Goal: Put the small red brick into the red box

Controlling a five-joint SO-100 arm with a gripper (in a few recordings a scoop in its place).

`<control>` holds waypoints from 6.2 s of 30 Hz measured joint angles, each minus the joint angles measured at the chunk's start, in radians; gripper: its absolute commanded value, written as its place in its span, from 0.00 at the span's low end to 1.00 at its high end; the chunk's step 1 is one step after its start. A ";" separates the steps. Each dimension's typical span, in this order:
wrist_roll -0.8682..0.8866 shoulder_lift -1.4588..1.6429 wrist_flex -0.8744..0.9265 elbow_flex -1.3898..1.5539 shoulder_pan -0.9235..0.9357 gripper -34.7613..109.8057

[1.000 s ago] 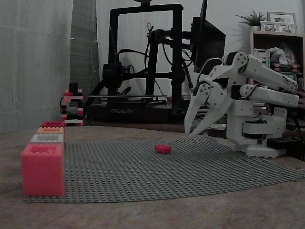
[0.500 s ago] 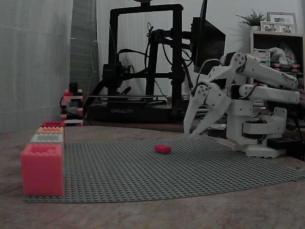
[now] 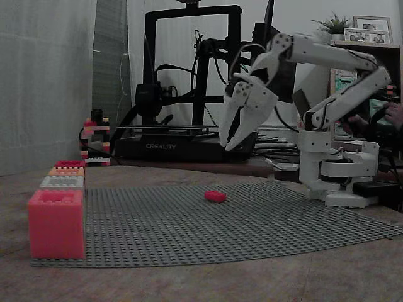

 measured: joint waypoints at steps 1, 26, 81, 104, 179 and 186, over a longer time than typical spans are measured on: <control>-0.055 -0.041 -0.002 -0.006 0.011 0.28; -0.267 -0.471 -0.218 -0.009 0.041 0.43; 0.212 -0.959 -0.781 -0.695 0.100 0.24; 0.370 -1.513 -0.660 -1.350 0.123 0.25; 0.456 0.753 0.063 0.565 -0.195 0.24; 0.468 0.808 0.086 0.565 -0.196 0.24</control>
